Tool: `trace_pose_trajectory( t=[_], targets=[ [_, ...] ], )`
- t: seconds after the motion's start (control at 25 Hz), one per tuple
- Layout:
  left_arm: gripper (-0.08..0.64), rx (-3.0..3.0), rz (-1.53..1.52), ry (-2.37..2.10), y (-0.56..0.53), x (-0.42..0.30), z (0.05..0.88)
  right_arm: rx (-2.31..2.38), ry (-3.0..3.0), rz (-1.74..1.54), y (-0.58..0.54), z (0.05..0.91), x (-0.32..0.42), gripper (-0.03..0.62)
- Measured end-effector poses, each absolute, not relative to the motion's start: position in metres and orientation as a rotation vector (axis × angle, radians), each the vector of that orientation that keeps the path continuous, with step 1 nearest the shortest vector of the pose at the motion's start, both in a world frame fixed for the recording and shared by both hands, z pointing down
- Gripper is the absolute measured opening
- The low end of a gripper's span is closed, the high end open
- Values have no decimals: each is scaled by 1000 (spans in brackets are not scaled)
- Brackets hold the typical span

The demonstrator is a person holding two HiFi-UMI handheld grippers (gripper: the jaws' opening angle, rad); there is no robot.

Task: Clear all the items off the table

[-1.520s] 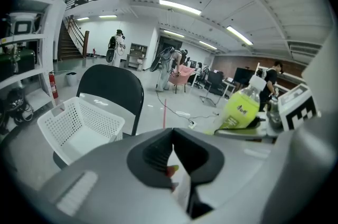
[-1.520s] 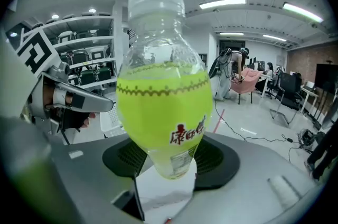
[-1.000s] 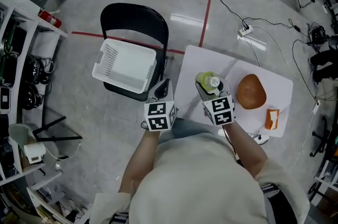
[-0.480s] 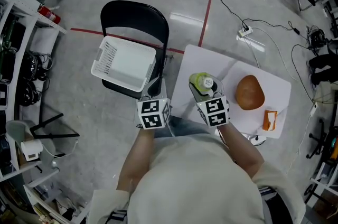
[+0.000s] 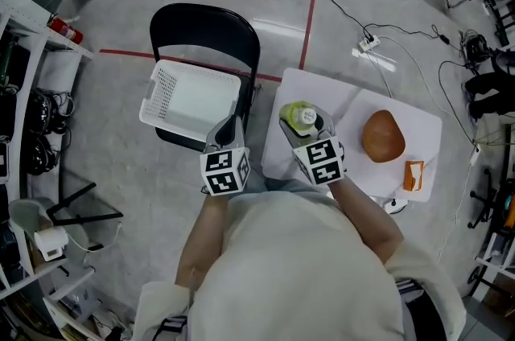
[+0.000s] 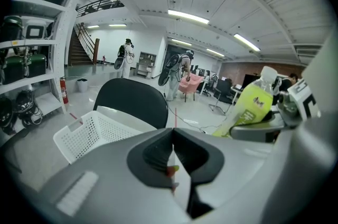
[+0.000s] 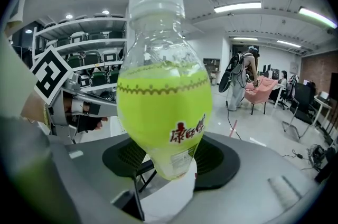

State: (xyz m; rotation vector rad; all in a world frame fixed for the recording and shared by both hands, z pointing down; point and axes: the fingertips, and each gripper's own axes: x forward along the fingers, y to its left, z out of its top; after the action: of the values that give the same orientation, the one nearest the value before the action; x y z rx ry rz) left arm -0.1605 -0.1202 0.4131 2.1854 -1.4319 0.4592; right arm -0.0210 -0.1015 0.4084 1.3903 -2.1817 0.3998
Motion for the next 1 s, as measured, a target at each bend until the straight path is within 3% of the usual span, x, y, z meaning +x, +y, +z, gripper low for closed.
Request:
trace_pose_trajectory(
  t=[1.0],
  targets=[
    [9,2004,441,-1578,-173,-297,428,1080,-2285,401,-175,434,-174,262]
  ],
)
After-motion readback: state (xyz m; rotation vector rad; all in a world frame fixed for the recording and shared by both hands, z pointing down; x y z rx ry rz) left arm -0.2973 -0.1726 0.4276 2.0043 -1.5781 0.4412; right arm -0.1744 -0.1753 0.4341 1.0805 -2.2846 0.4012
